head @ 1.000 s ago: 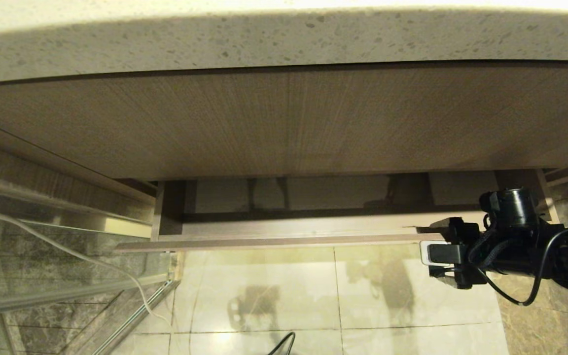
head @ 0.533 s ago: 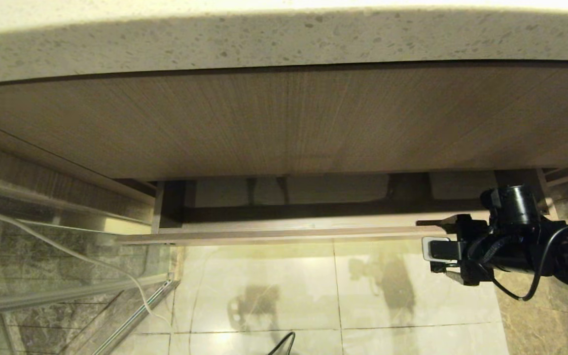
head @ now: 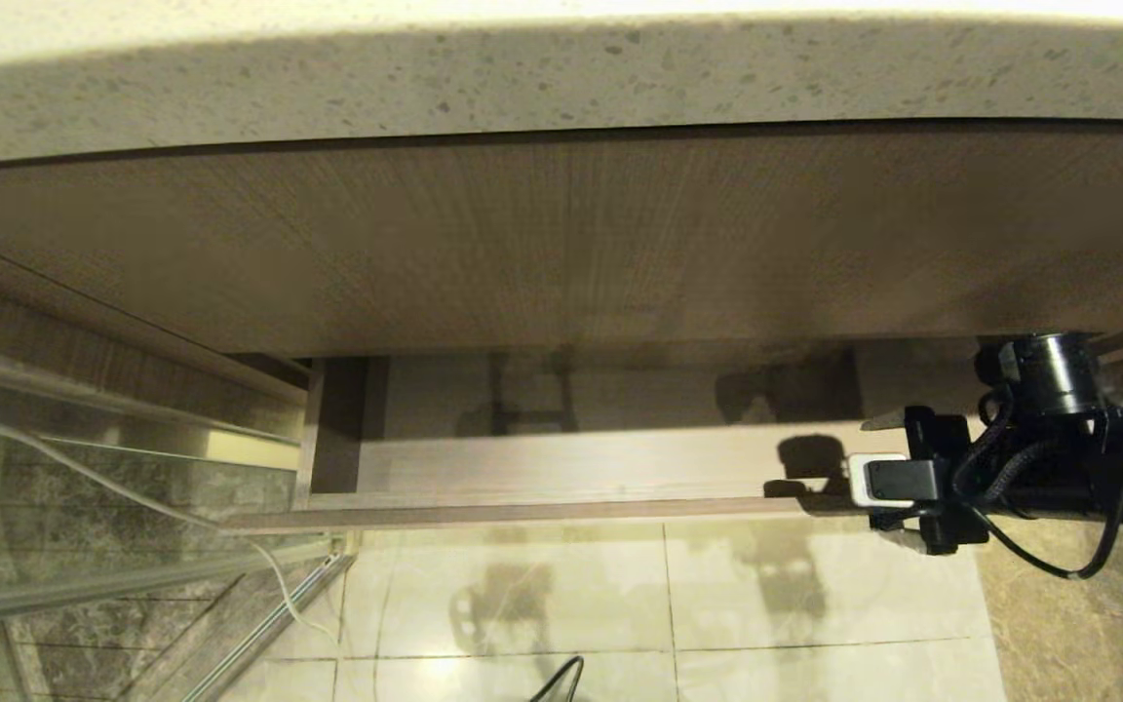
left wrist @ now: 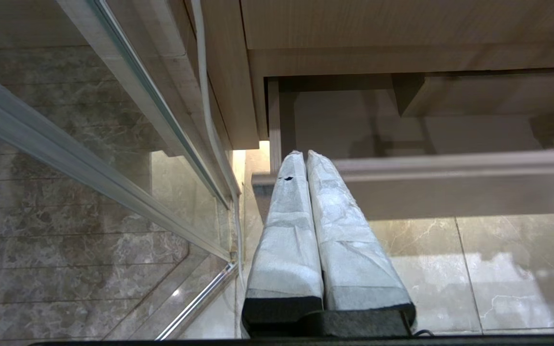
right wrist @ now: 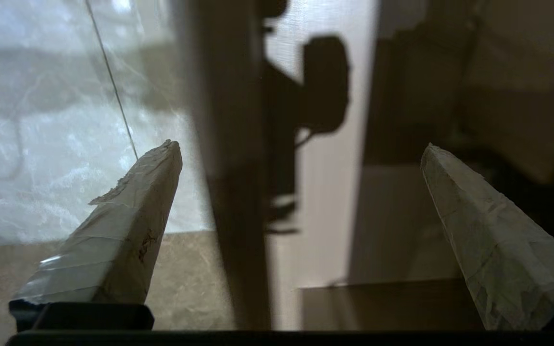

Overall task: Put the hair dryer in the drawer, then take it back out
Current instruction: Pull open the drawer

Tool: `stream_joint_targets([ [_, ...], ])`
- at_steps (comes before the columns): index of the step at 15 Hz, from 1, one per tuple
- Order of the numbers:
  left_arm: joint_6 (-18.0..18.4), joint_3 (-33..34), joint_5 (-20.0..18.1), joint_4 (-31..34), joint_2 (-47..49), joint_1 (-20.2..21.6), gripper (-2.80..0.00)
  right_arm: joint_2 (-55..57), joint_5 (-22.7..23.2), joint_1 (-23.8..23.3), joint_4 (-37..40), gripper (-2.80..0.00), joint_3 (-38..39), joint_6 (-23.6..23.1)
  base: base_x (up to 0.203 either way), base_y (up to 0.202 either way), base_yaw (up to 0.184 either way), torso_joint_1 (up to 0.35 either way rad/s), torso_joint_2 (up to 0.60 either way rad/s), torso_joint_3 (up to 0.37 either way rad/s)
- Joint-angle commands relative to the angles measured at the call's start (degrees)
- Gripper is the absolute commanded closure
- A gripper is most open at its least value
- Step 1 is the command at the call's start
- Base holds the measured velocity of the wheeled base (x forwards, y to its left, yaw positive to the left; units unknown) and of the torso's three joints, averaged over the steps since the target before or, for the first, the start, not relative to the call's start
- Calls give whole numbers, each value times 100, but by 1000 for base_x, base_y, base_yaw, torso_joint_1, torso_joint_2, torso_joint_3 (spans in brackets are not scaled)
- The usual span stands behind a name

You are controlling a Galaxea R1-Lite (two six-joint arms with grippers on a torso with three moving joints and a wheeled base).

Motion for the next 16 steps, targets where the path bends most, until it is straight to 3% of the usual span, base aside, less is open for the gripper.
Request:
stream_joint_targets([
  [1,-5,229,2,-8,0,1,0,-689,128,-112,885,-280,-304,-435,0,0,0,0,0,0],
  [5,-5,229,2,-8,0,1,0,-2099,491,-332,3906,-280,-1165,-803,0,0,0,0,0,0],
  [7,-5,229,2,-8,0,1,0,-2331,538,-365,4317,-280,-1623,-784,0,0,0,0,0,0],
  [8,-5,229,2,-8,0,1,0,-2291,557,-369,4347,0,-1729,-750,0,0,0,0,0,0],
  [16,-5,229,2,-8,0,1,0,-2719,562,-333,5194,0,-2316,-703,0,0,0,0,0,0],
])
